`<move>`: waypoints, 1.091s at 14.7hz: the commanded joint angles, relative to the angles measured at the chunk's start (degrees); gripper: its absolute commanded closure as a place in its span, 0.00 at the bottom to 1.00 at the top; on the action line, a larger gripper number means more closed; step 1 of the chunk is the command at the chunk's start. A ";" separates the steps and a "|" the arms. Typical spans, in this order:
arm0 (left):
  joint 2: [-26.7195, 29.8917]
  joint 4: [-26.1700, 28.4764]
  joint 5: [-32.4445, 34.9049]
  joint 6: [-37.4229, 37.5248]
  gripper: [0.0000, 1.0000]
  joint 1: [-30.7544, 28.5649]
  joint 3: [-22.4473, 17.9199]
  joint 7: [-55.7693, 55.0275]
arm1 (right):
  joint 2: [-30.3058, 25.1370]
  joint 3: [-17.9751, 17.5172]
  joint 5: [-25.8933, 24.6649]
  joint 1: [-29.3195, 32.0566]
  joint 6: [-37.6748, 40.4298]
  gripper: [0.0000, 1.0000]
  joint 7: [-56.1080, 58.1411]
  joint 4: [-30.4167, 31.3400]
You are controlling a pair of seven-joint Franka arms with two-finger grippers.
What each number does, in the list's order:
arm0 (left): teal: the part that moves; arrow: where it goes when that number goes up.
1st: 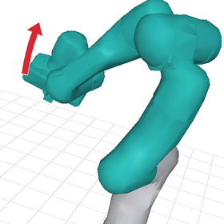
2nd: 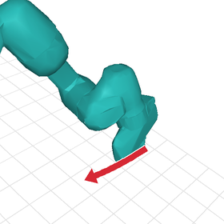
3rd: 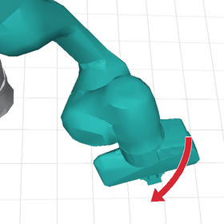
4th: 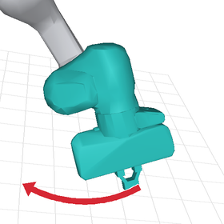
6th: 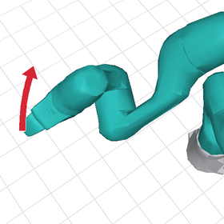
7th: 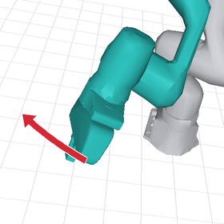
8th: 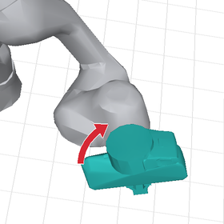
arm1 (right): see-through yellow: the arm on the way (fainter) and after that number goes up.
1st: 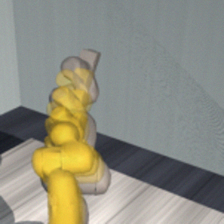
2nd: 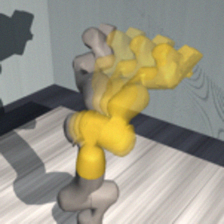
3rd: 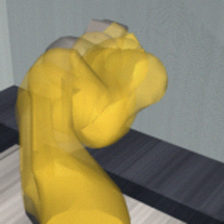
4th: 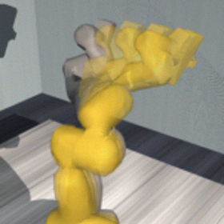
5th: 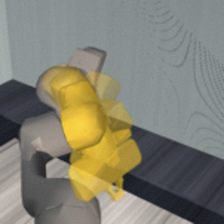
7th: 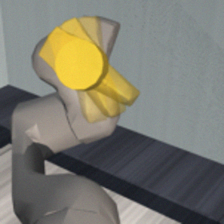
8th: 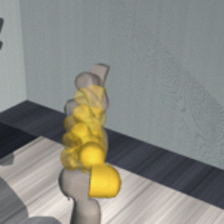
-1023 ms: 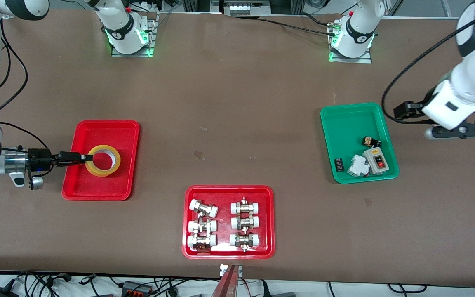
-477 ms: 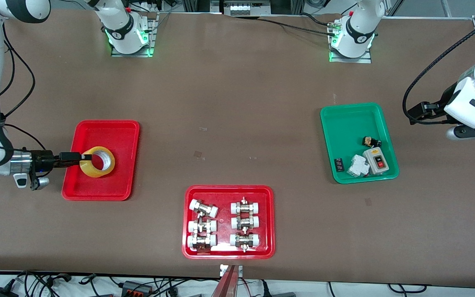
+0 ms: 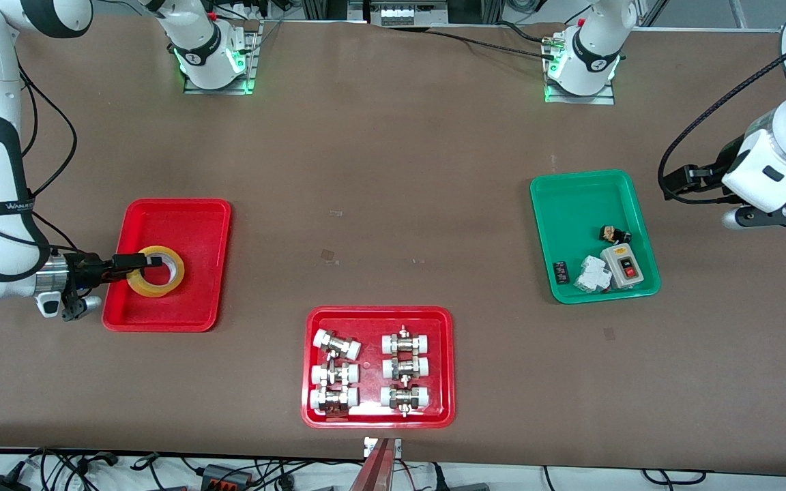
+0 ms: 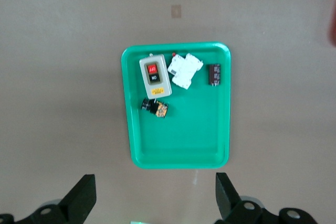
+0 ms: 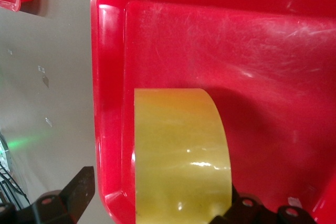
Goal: Left arm passes tape to right arm into tray
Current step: 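Lower the tape into the empty red tray with the right gripper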
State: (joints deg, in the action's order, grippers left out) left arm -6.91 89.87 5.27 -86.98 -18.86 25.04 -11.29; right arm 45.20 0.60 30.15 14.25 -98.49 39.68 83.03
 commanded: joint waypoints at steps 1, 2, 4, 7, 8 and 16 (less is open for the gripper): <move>2.51 2.24 -1.58 0.40 0.00 -1.18 0.97 0.13 | -0.73 -0.78 4.36 0.86 2.76 0.00 0.93 0.47; 2.60 2.41 -1.84 0.40 0.00 -1.18 0.97 0.13 | -0.73 -0.69 6.48 0.95 3.73 0.00 1.97 0.38; 2.95 3.12 -1.93 0.32 0.00 -1.27 0.97 0.22 | -0.99 -0.61 6.15 0.52 2.96 0.00 3.65 -0.06; 3.13 3.03 -1.93 0.23 0.00 -1.18 0.97 0.22 | -0.99 -0.60 0.98 0.25 -0.98 0.00 5.84 -0.06; 3.04 2.77 -1.93 0.23 0.00 -1.27 0.97 0.22 | -0.99 -0.69 -0.69 0.16 -1.70 0.00 6.20 -0.06; 2.95 2.77 -2.02 0.23 0.00 -1.27 0.89 0.22 | -5.30 -0.69 -13.79 -5.19 -8.03 0.00 9.36 -1.21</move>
State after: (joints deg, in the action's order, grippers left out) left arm -5.66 91.23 4.23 -86.60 -19.18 25.40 -11.29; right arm 42.77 -0.16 20.62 11.47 -104.98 48.33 81.03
